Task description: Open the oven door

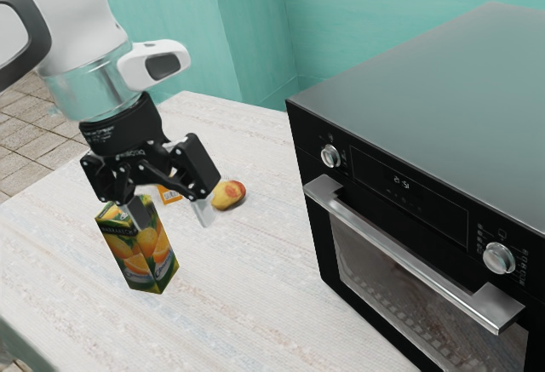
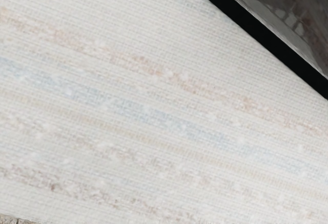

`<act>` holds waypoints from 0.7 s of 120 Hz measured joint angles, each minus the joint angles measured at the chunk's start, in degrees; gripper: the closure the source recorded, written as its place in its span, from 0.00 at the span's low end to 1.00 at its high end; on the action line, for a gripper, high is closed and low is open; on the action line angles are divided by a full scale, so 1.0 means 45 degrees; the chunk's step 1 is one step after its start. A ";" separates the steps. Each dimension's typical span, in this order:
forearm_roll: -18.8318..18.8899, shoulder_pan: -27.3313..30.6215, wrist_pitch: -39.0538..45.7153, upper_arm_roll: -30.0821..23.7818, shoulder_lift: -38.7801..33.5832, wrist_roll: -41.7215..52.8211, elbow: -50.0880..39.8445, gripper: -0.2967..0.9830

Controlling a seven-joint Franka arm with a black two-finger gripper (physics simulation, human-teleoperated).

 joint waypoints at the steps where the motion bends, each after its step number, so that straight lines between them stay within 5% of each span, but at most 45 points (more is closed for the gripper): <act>1: 0.0000 -0.0016 0.0000 0.0000 -0.0048 -0.0057 -0.0026 0.23; 24: 0.0025 -0.0154 0.0003 0.0045 -0.2653 -0.1156 -0.1341 0.23; 39: -0.0010 -0.0037 0.1236 -0.0149 -0.5469 -0.1692 -0.4131 0.23; 59: -0.0502 -0.1641 0.4582 -0.0953 -0.5405 -0.4452 -0.5031 0.23; 84: -0.0158 -0.1761 0.6826 -0.1606 -0.4530 -0.8649 -0.5050 0.23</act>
